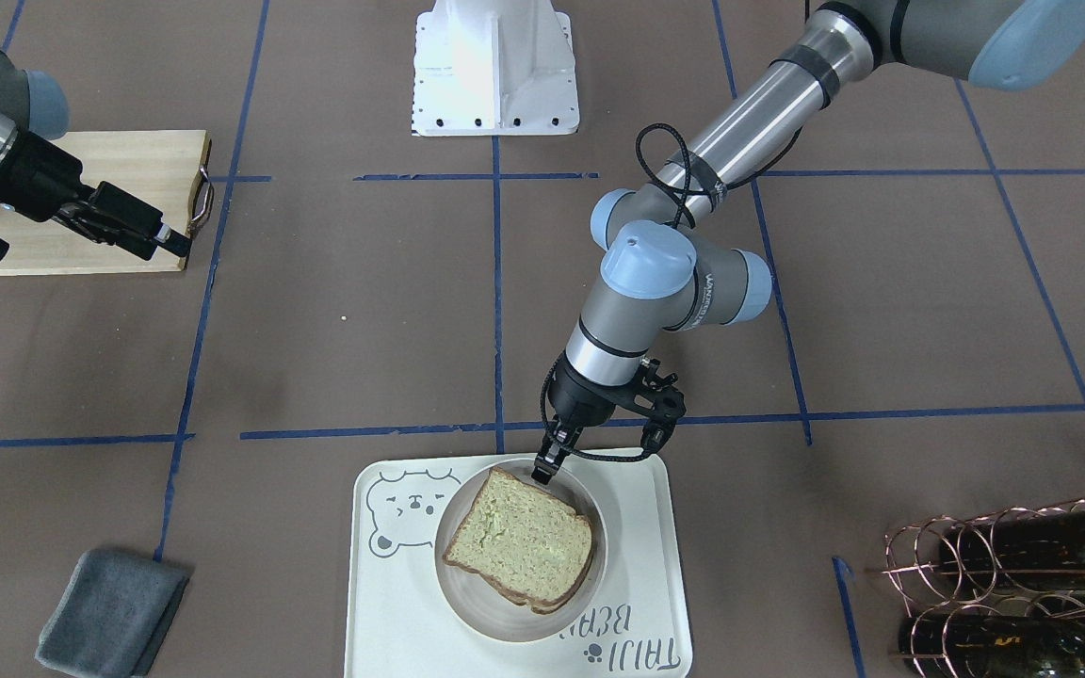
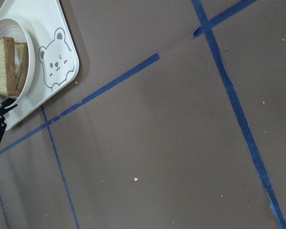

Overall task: Make sandwich and place on tray
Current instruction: 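Lower the plate onto the tray and open the left gripper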

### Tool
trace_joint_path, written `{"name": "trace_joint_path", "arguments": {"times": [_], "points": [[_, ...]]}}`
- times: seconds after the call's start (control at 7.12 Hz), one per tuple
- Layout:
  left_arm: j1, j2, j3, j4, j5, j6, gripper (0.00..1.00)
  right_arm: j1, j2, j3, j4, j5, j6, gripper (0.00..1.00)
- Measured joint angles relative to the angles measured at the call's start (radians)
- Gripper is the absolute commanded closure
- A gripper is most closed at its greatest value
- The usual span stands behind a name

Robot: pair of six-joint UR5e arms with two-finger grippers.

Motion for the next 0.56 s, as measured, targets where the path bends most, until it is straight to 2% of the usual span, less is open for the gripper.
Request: {"name": "trace_joint_path", "arguments": {"times": [0.14, 0.28, 0.42, 0.56], "points": [[0.001, -0.008, 0.020, -0.015, 0.001, 0.000, 1.00, 0.000, 0.000, 0.000, 0.000, 0.000, 0.000, 0.00], [0.002, -0.011, 0.032, -0.028, 0.002, 0.000, 0.69, -0.001, 0.000, 0.000, 0.000, 0.000, 0.000, 0.00], [0.002, -0.013, 0.038, -0.039, 0.002, 0.003, 0.53, -0.001, 0.000, 0.000, 0.000, 0.000, 0.000, 0.00], [0.002, -0.014, 0.039, -0.042, 0.002, 0.018, 0.44, 0.000, 0.000, 0.000, 0.000, 0.000, 0.000, 0.00]]}}
